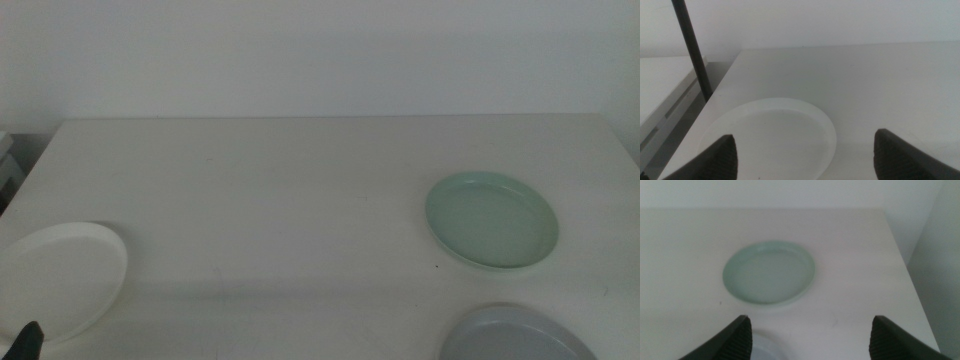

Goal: Stack the three bowls on top of each other.

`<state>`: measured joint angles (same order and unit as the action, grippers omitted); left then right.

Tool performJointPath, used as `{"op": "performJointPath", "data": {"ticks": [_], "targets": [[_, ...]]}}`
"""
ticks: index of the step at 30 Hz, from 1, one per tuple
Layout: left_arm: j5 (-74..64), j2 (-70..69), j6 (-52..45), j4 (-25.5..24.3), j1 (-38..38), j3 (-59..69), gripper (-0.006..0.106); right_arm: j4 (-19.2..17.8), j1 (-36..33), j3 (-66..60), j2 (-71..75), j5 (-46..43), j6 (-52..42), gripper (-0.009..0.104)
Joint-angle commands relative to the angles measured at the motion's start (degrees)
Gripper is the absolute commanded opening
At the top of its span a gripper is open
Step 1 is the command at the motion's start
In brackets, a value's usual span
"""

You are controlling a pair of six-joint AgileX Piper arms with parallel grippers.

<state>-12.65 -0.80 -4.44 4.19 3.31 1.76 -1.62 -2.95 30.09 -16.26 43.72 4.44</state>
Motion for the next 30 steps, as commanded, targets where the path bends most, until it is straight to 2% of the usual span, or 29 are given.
{"op": "performJointPath", "data": {"ticks": [1, 7, 11, 15, 30], "targets": [[4.1, -0.8, 0.3, 0.1, 0.0, -0.3, 0.105, -0.3, 0.4, 5.6, -4.4, 1.3, -0.2, 0.059], [4.1, -0.8, 0.3, 0.1, 0.0, -0.3, 0.105, 2.0, 0.4, 15.5, -15.1, 15.2, 0.4, 0.059], [4.1, -0.8, 0.3, 0.1, 0.0, -0.3, 0.105, 4.6, 0.4, 19.0, -21.3, 20.5, -1.4, 0.059], [4.1, -0.8, 0.3, 0.1, 0.0, -0.3, 0.105, 6.3, 0.4, 19.4, -25.6, 21.2, -1.9, 0.059], [4.1, -0.8, 0.3, 0.1, 0.0, -0.3, 0.105, 6.3, 0.4, 16.4, -41.0, 19.8, -2.0, 0.059]]}}
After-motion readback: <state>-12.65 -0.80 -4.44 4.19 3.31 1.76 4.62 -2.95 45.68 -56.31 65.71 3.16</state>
